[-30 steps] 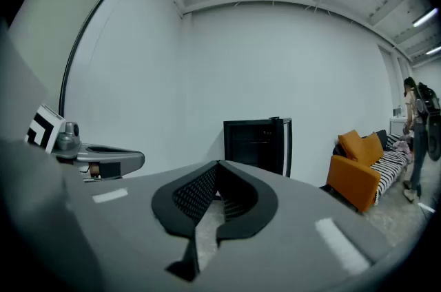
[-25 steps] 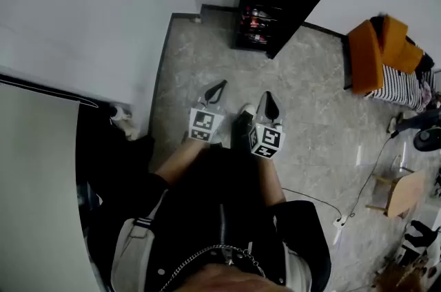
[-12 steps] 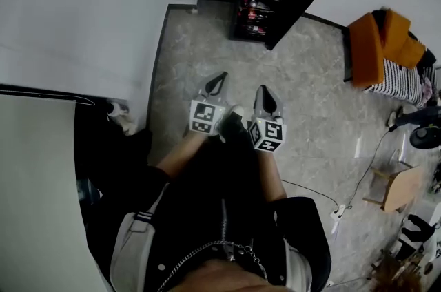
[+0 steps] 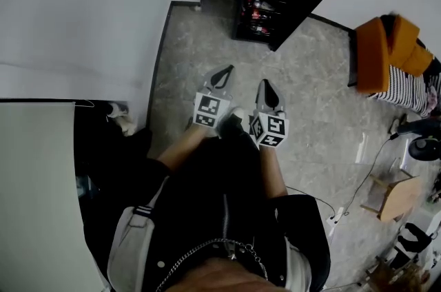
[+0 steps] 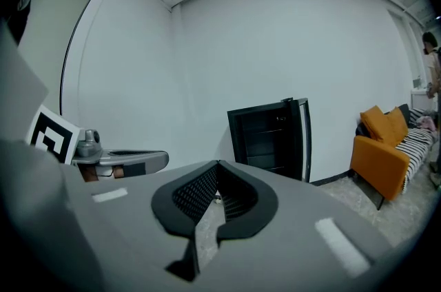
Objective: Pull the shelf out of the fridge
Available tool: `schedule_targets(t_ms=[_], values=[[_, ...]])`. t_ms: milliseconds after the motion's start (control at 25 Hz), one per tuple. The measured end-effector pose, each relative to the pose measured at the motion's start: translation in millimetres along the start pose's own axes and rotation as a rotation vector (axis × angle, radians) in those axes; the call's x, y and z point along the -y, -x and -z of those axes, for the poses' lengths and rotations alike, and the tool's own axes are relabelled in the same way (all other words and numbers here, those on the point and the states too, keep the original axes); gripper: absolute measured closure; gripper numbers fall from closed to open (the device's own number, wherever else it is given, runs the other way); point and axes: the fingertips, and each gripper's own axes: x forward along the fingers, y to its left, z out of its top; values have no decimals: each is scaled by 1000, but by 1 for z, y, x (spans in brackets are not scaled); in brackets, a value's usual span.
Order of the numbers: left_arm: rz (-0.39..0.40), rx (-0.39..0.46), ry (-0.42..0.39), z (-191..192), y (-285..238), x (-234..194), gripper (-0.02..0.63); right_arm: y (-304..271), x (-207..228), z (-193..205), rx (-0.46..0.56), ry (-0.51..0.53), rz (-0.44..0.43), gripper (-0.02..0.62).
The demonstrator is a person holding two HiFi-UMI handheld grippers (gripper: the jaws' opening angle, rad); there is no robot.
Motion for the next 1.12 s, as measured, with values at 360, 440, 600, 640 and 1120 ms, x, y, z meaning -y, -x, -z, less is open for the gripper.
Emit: schedule_targets(t_ms=[360,440,600,640,1120], values=[[-41,-1,-12,-26,-63,-19,595,-62,30,-38,13,2,-76,594],[-59,-3,-7,-27,-77,-22,595,-72,40,-42,13,2,-90,594],[-81,-15,7,-25,-92,-21,595,-83,58,-44,1,-3,-102,594],[-82,-18,5,-26,-95,-21,595,-86,60,-45,1,-6,-102,594],[-83,-51,16,-23,-129,-40,595,-118,69,-43,-30,-34,-107,594]])
